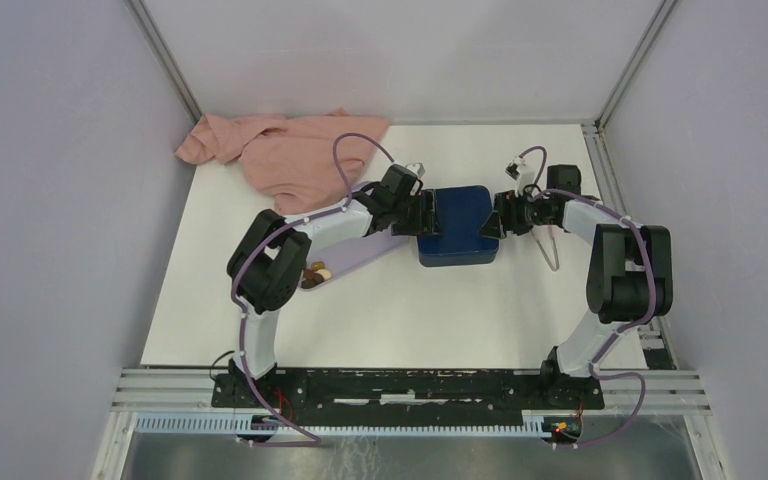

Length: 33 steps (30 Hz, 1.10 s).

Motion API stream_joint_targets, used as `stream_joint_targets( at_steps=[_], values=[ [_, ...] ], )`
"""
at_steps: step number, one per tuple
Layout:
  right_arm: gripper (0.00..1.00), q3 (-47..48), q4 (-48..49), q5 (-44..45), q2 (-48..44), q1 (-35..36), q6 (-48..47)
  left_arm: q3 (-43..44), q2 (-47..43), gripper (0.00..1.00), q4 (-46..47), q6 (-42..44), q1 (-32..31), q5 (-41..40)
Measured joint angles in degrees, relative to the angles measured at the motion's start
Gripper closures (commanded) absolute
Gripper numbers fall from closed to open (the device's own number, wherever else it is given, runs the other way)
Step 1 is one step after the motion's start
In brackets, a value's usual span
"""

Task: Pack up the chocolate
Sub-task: Close the box lid on the packing box.

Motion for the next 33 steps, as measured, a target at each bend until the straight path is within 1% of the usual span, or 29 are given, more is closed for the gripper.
stream_joint_targets(
  at_steps=[1,2,7,10,12,15,16,19,21,22,25,28,33],
  values=[
    [0.30,0.44,-0.48,-0.50,0.46,0.00,0.35,0.09,0.13,0.23,0.04,0.00,-0.02,0.07],
    [0.33,0.85,-0.74,-0.76,0.68,0.02,0.57,0.15,0.22,0.21,0.09,0.00,-0.02,0.13],
    [0.40,1.22,-1.16,-1.53,0.76,-1.09,1.68,0.15,0.24,0.14,0.76,-0.02,-0.02,0.24],
    [0.45,1.22,-1.27,-1.33,0.94,-1.70,2.01,0.15,-0.04,0.12,1.38,-0.04,0.00,0.26],
    [0.47,1.22,-1.25,-1.57,1.01,-1.99,2.40,0.15,-0.90,0.12,1.51,-0.04,0.00,0.22],
    [0.50,1.22,-1.20,-1.75,1.03,-2.03,2.60,-0.55,-4.02,0.15,1.81,-0.02,0.04,-0.22],
    [0.50,1.22,-1.20,-1.97,1.18,-2.03,2.80,-1.29,-5.79,0.17,2.49,-0.02,0.15,-0.42],
    [0.51,1.33,-1.16,-2.27,1.49,-2.03,3.06,-3.65,-10.71,0.29,3.54,-0.02,0.37,-1.79],
    [0.51,1.33,-1.16,-2.38,1.51,-2.03,3.10,-5.64,-13.77,0.31,4.22,0.04,0.68,-3.28],
    [0.51,1.33,-1.16,-2.40,1.53,-2.03,3.10,-6.67,-14.91,0.31,4.46,0.07,0.87,-3.85],
    [0.51,1.36,-1.16,-2.43,1.66,-2.03,3.10,-9.14,-16.00,0.25,5.05,0.22,1.64,-4.63],
    [0.49,1.49,-1.16,-2.62,1.84,-2.03,3.13,-11.85,-15.82,0.17,5.29,0.79,2.21,-3.54],
    [0.46,2.56,-1.27,-2.84,2.69,-2.01,3.02,-12.72,-13.38,0.18,6.69,1.73,2.16,0.57]
  ],
)
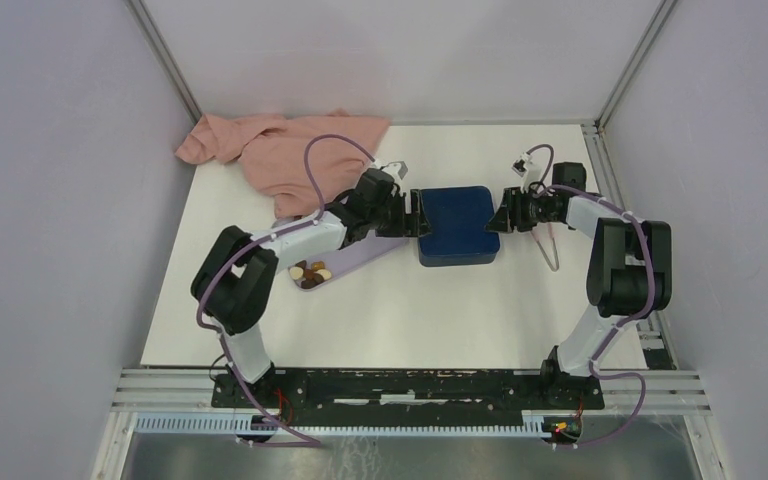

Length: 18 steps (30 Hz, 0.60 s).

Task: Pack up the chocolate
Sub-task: Close the box lid on the packing box.

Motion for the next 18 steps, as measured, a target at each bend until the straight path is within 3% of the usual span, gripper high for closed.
stream_joint_targets(
  at_steps=[5,10,15,18],
  values=[
    [0.41,1.33,-0.57,0.07,0.83,0.07,-0.98,1.57,4.44,0.21,0.00,0.92,-0.02,1.29],
    [0.40,2.25,-1.66,0.96,0.87,0.07,-2.95,3.96,7.74,0.16,-1.33,2.64,0.81,0.68],
    [0.20,4.85,-4.11,1.53,0.92,0.11,-5.79,9.49,8.02,0.07,-0.42,6.08,5.68,4.39],
    [0.16,7.28,-6.05,1.31,0.85,0.11,-8.70,11.98,8.46,0.05,3.67,7.91,9.70,8.87]
  ],
)
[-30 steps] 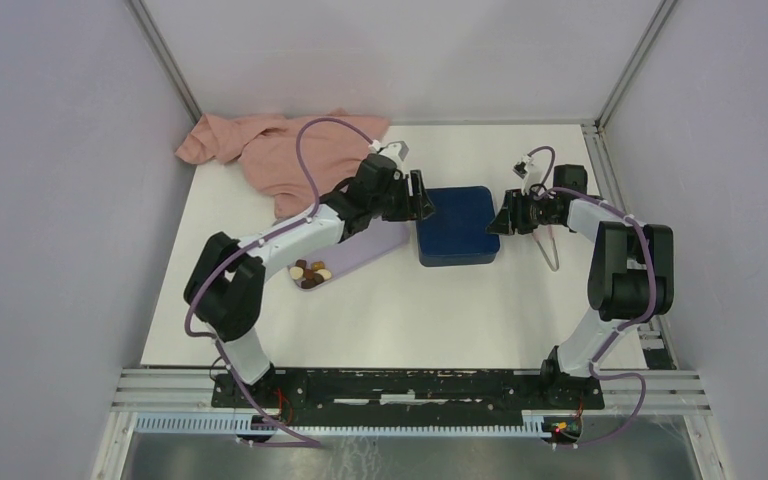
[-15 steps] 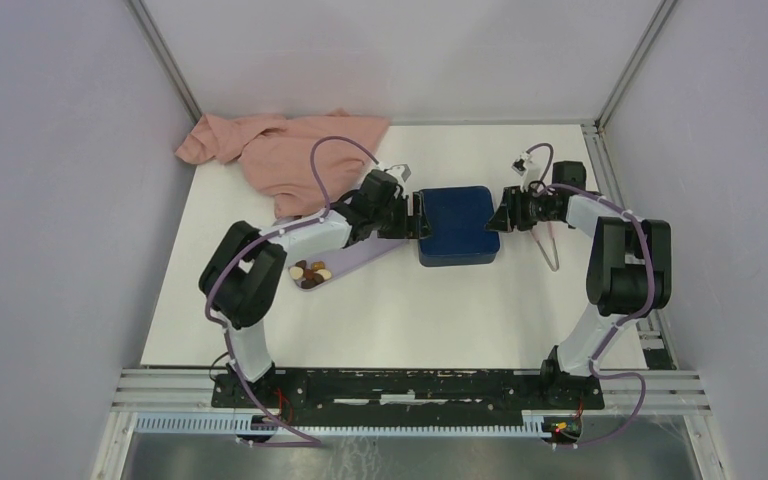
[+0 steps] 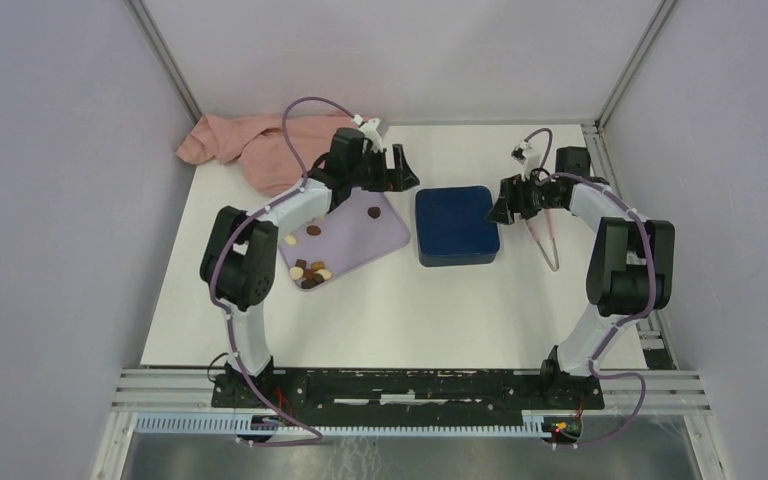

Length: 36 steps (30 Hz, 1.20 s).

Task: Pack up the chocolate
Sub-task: Close the box lid on the packing box.

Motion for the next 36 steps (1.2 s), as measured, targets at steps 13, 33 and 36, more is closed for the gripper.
stream_joint_targets(
  at_steps=[13,33,36],
  values=[
    [0.30,-2.82,-11.10,-6.47,-22.21,-0.07,-33.79,16.81,18.97,0.58,4.00,-1.16,4.24,10.62],
    [0.73,-37.88,5.42,13.35,-29.18,22.40,-64.39,17.84,26.60,0.64,3.04,-4.72,1.86,12.74],
    [0.72,-39.21,12.22,18.56,-29.07,22.45,-60.72,11.91,23.41,0.64,6.12,-5.01,1.86,13.75]
  ],
)
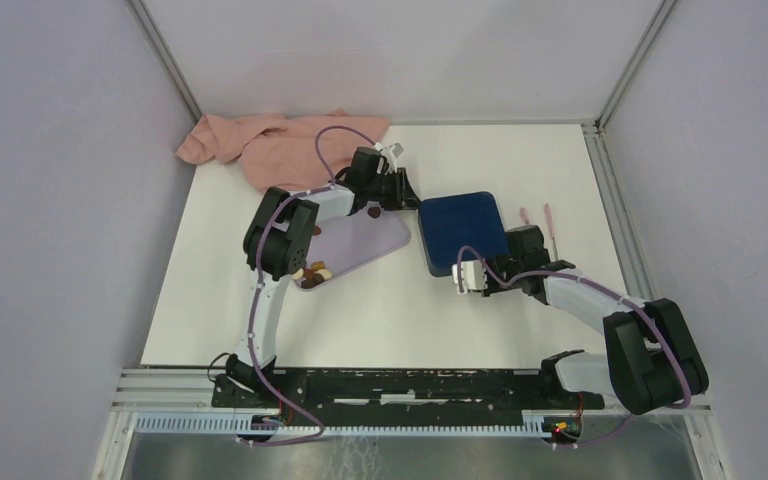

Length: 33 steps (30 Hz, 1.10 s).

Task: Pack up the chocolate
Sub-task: Close the box lid on the packing box.

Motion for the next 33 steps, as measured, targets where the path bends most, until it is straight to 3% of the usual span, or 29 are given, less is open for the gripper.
stream_joint_targets(
  at_steps=[7,16,23,25,30,33],
  values=[
    [0.70,0.20,2.89,3.67,-0.15,-2.54,3.78,-11.34,-7.17,0.63,3.76,-0.24,-0.22,-0.46],
    [0.69,7.13,-12.66,-3.58,-5.55,-18.84,-5.62,-17.07,-13.07,0.63,5.46,-0.46,-3.32,-1.68],
    [0.60,11.30,-16.68,-3.69,-9.94,-21.79,1.03,-22.77,-19.85,0.62,5.07,-1.51,-3.98,-7.56],
    [0.61,13.40,-16.94,-3.74,-10.80,-22.25,5.92,-23.93,-21.94,0.57,4.15,-1.51,-3.98,-10.27],
    [0.70,18.23,-16.81,-6.25,-10.62,-22.73,19.30,-25.94,-28.37,0.31,2.14,-0.96,-3.85,-15.74],
    [0.71,18.73,-16.79,-7.15,-8.59,-22.82,24.96,-24.85,-30.56,0.29,1.55,-0.76,-3.48,-16.06]
  ],
)
